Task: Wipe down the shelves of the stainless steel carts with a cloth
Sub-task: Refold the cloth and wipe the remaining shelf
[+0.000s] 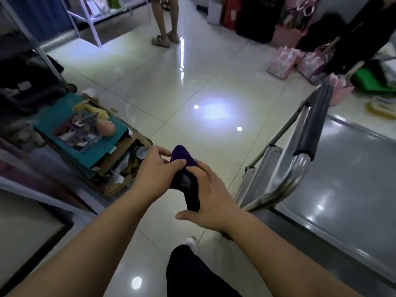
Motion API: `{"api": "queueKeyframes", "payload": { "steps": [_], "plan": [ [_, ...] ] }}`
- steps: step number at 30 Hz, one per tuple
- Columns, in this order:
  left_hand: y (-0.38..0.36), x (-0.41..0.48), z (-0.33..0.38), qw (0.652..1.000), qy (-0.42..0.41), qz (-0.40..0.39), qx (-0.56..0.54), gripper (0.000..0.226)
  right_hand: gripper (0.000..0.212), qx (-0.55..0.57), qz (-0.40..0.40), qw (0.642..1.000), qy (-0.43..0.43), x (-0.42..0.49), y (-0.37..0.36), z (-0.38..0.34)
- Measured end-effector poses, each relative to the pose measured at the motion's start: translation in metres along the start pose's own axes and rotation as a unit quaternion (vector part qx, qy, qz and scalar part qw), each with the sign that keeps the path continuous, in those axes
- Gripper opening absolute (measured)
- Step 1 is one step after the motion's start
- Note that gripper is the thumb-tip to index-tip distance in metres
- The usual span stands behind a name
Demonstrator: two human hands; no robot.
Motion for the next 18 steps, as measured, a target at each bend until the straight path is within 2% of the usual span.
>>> {"api": "queueKeyframes", "payload": {
  "steps": [3,5,9,11,13,16,18],
  "plan": [
    [0.017,0.045,0.027,1.0,-0.003,0.013,-0.004,0.041,0.077,0.027,0.098,0.995,0.019,0.056,0.015,-0.001],
    [0.029,0.075,0.043,1.0,-0.016,0.018,0.016,0.04,0.066,-0.014,0.146,0.989,0.034,0.089,0.031,-0.001],
    [0.053,0.134,0.064,0.999,-0.018,0.008,0.05,0.029,0.059,-0.093,0.166,0.981,0.05,0.148,0.057,0.005],
    [0.059,0.157,0.064,0.997,-0.016,0.001,0.074,0.021,0.054,-0.126,0.15,0.979,0.046,0.165,0.065,0.011],
    [0.063,0.194,0.065,0.992,-0.02,-0.011,0.127,0.02,0.055,-0.144,0.127,0.981,0.011,0.188,0.073,0.027],
    [0.064,0.255,0.069,0.982,-0.015,-0.05,0.183,0.022,0.052,-0.159,0.083,0.978,-0.103,0.225,0.09,0.058],
    [0.06,0.297,0.076,0.97,-0.028,-0.089,0.224,0.021,0.048,-0.143,0.081,0.969,-0.183,0.247,0.103,0.082]
  ]
}}
Point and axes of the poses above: each hand's wrist, its own x-axis towards the middle knuckle, its own y-axis out of the back of the hand, z = x × y, the point moved 2 cm from there along x, towards the middle knuckle, and after that the axes turned 4 degrees about -z, right-handed, at the moved point
